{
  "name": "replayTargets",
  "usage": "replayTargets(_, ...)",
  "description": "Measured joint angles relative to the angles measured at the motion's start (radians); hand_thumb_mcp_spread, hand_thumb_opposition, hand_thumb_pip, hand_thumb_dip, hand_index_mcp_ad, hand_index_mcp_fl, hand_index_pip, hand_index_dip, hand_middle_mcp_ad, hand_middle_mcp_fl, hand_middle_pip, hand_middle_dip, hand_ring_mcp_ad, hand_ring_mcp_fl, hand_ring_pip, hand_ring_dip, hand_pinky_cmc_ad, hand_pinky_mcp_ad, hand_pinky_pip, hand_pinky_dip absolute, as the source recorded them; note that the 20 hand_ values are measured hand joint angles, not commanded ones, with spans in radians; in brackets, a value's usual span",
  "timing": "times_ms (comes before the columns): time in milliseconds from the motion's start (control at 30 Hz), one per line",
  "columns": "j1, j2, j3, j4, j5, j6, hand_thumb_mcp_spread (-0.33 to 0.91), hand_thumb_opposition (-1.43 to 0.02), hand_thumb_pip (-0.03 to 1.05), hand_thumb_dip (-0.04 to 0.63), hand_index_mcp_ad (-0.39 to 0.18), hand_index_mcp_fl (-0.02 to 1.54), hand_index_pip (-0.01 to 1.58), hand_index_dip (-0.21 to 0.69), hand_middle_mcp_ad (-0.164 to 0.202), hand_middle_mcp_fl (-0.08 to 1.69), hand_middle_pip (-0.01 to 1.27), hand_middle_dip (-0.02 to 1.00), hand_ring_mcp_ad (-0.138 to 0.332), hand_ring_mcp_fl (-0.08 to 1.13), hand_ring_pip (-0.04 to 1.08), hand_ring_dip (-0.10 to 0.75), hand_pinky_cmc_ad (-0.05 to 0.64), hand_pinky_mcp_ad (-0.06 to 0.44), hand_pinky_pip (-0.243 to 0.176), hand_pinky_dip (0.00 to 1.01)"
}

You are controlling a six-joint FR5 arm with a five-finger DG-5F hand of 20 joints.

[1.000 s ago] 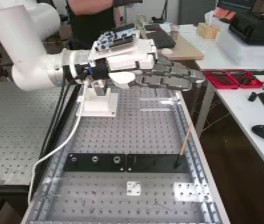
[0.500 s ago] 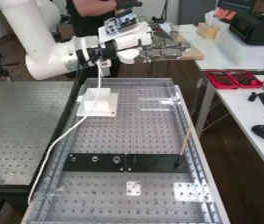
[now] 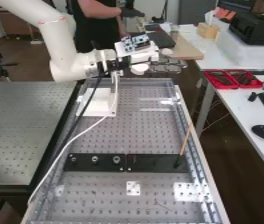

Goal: Grab the drill bit and place it in the clear container

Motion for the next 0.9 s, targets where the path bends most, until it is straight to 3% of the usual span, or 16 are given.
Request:
replayTargets(400, 0.019, -0.114, 0.062, -0.070, 0.065, -0.025, 0.58, -0.94, 0.51, 0.298, -0.093, 0.73, 1.18, 0.169, 0.054, 0.41, 0.13, 0.25, 0.166, 0.11, 0.11, 0.051, 0.328, 0.136, -0.028, 0.18)
replayTargets(733, 0.022, -0.152, 0.069, -0.089, 0.101, -0.026, 0.58, -0.94, 0.51, 0.298, -0.089, 0.73, 1.18, 0.169, 0.054, 0.41, 0.13, 0.25, 0.166, 0.11, 0.11, 0.051, 0.328, 0.136, -0.028, 0.18)
replayTargets(833, 0.023, -0.154, 0.074, -0.106, 0.103, -0.032, 0.57, -0.95, 0.52, 0.302, -0.098, 0.69, 1.19, 0.169, 0.054, 0.41, 0.13, 0.25, 0.169, 0.11, 0.11, 0.051, 0.328, 0.136, -0.028, 0.18)
replayTargets(900, 0.022, -0.153, 0.087, -0.147, 0.098, -0.034, 0.57, -0.96, 0.54, 0.302, -0.136, 0.64, 1.14, 0.180, 0.052, 0.36, 0.13, 0.25, 0.166, 0.11, 0.10, 0.051, 0.328, 0.136, -0.028, 0.18)
